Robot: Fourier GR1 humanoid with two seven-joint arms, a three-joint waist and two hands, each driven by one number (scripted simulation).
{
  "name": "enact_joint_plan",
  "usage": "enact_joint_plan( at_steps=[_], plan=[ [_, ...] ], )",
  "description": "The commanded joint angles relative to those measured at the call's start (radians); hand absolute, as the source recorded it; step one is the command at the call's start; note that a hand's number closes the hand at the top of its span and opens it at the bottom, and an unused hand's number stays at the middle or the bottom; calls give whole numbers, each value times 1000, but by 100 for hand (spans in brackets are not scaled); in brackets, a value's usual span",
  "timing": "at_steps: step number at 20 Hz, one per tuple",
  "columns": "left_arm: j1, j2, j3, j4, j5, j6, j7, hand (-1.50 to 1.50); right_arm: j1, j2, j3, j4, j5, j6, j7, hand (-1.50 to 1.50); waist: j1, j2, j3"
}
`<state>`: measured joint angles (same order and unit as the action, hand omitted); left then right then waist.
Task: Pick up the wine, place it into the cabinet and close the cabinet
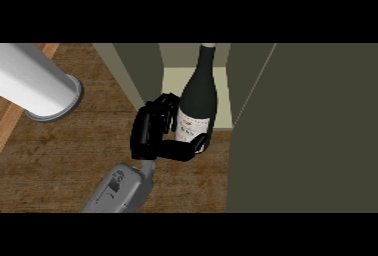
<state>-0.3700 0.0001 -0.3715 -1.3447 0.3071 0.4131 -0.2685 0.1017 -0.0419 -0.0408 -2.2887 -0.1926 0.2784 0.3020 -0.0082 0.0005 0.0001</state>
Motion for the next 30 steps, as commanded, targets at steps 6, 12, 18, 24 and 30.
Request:
enact_joint_plan(
  at_steps=[6,12,18,24,30],
  plan=[
    [-94,0,-63,274,190,60,-203,150,-51,-10,-17,46,-12,-3,10,-150,-5,3,-1],
    [-140,0,-78,276,185,117,-137,150,-104,25,43,71,62,-53,25,-150,3,1,0],
    [-145,0,-55,484,278,13,-304,150,-55,-40,-58,25,-65,2,54,-150,-4,2,0],
    [-166,0,-63,517,413,-27,-339,150,-66,-26,-47,44,-40,-6,43,-150,-5,2,-1],
    [-278,0,-26,693,481,-115,-382,150,-31,19,8,7,-6,-24,29,-150,-10,3,-1]
  ],
)
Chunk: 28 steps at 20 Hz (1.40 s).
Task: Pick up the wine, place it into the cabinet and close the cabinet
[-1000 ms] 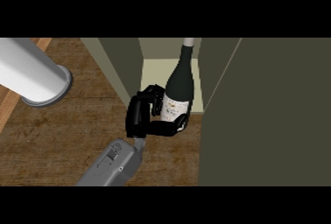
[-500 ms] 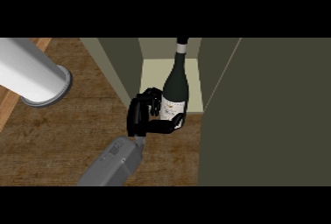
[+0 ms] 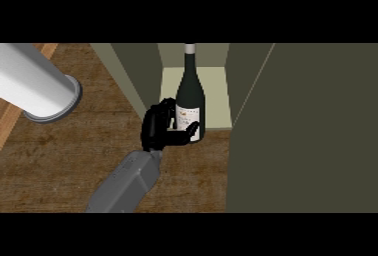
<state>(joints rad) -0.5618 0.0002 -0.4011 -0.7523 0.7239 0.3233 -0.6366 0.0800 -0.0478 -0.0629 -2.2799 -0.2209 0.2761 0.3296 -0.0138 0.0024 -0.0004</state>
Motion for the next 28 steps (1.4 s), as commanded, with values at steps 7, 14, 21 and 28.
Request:
enact_joint_plan(
  at_steps=[7,14,21,28],
  plan=[
    [-174,0,-68,206,167,-40,-54,150,23,-11,-7,4,-27,37,-13,-150,-14,3,0],
    [-232,0,-20,281,189,-102,-53,150,64,24,17,-18,-9,23,-37,-150,-9,1,0],
    [-362,0,6,404,238,-110,-44,150,-26,-21,-26,25,-47,23,-1,-150,-17,5,0],
    [-416,0,-35,483,285,-52,-6,150,-74,-40,-47,93,-54,36,-23,-150,-28,10,0]
  ],
)
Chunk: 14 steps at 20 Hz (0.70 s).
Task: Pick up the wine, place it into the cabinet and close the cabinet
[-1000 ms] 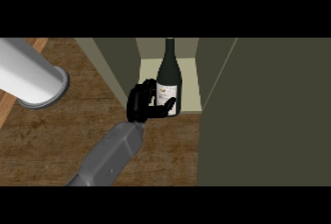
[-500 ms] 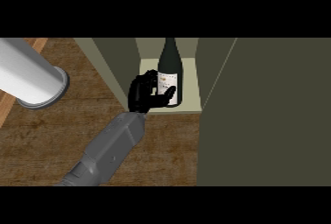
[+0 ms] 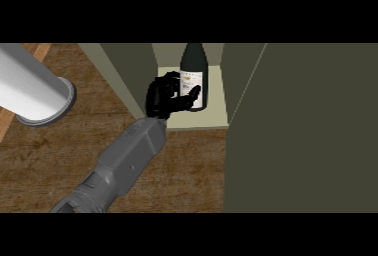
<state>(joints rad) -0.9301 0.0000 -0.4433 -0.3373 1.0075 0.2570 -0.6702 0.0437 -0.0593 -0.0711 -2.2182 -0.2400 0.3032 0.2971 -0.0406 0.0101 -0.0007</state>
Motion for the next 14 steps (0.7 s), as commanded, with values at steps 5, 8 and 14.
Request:
enact_joint_plan(
  at_steps=[5,8,14],
  plan=[
    [-8,0,10,106,22,-18,-39,150,78,21,45,-67,12,14,-8,-150,-20,4,0],
    [-44,0,30,148,25,-38,-51,150,-13,-6,12,-4,-12,6,17,-150,-22,9,-1],
    [-40,0,72,187,18,-37,-171,150,-1,2,19,21,43,7,-32,-150,-4,5,0]
  ],
)
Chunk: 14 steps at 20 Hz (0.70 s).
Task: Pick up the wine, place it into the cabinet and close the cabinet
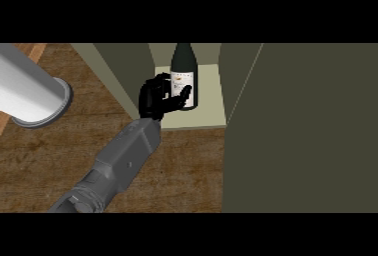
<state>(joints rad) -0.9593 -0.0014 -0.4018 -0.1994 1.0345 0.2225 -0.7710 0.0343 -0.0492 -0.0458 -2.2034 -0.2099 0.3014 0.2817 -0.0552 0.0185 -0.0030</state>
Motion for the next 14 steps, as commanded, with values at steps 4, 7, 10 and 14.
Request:
enact_joint_plan(
  at_steps=[4,7,10,14],
  plan=[
    [1,1,39,34,-15,-17,-119,-150,29,-1,-7,27,19,17,-52,-150,19,-7,2],
    [3,13,26,13,-41,-44,-160,-150,-4,-10,-29,11,-7,1,-17,-150,29,-9,2],
    [50,2,5,-42,-60,-43,-193,-150,19,-6,-7,13,31,8,-33,-150,47,-16,3],
    [87,50,2,-87,-64,-39,-171,-150,10,-13,-21,-28,6,-8,9,-150,55,-20,3]
  ],
)
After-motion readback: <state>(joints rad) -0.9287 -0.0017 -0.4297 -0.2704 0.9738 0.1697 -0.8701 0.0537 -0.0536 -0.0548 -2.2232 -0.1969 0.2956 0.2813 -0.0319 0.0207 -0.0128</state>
